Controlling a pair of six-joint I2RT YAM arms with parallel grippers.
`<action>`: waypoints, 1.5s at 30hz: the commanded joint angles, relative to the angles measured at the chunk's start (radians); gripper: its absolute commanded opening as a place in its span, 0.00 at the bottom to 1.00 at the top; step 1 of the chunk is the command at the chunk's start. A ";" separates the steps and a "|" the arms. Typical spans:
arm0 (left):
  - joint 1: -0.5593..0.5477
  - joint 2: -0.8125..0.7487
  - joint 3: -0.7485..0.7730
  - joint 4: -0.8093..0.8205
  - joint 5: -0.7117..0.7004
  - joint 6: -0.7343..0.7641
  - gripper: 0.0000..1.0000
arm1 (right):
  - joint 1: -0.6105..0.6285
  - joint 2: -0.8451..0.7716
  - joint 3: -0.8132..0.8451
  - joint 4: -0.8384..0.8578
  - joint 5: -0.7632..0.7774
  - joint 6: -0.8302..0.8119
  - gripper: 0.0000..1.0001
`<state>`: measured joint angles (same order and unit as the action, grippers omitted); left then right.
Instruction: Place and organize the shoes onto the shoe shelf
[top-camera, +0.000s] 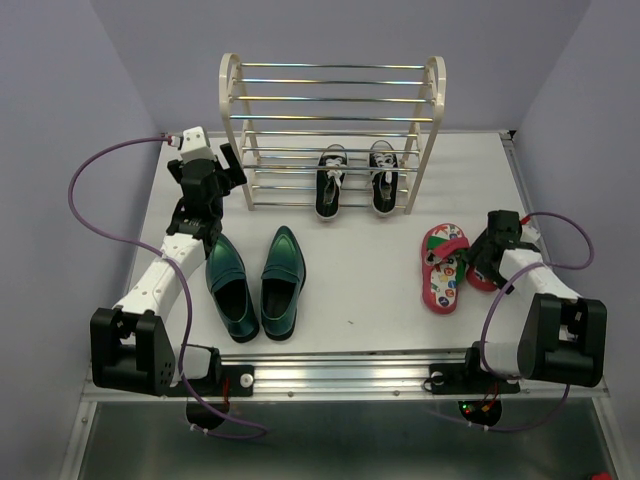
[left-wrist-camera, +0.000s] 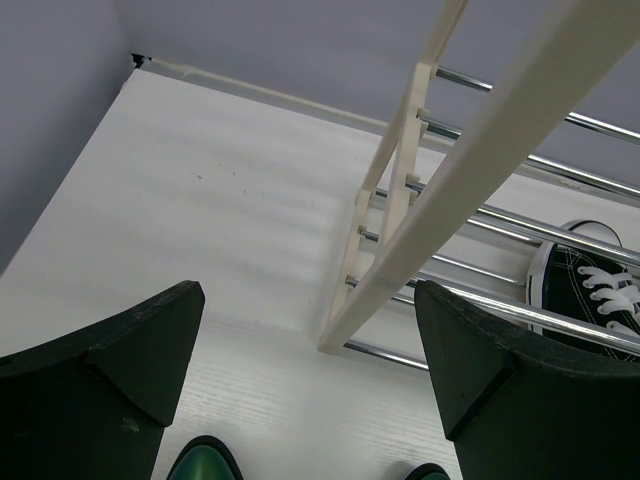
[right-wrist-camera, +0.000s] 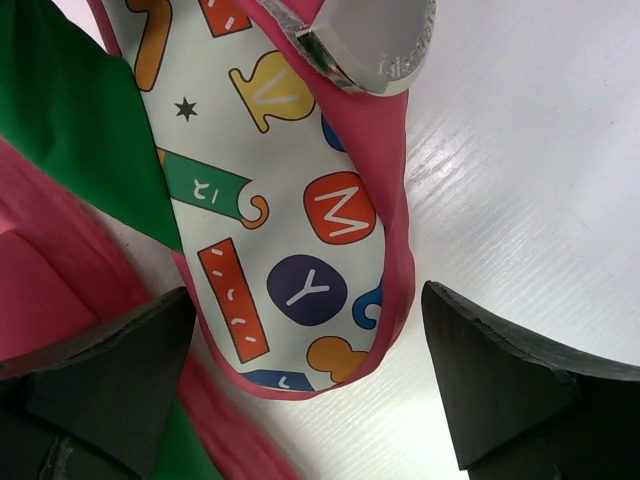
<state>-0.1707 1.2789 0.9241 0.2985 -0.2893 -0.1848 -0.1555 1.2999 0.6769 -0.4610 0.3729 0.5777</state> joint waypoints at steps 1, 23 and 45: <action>-0.004 -0.046 -0.011 0.041 -0.025 0.008 0.99 | 0.004 0.009 0.021 0.070 0.063 0.024 1.00; -0.004 -0.066 -0.021 0.042 -0.033 0.004 0.99 | 0.004 0.110 0.030 0.240 0.133 -0.064 1.00; -0.004 -0.087 -0.037 0.053 -0.025 0.004 0.99 | 0.004 0.189 -0.045 0.443 0.127 -0.105 1.00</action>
<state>-0.1707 1.2400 0.9047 0.3023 -0.2996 -0.1848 -0.1490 1.4277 0.6365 -0.1467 0.5087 0.4648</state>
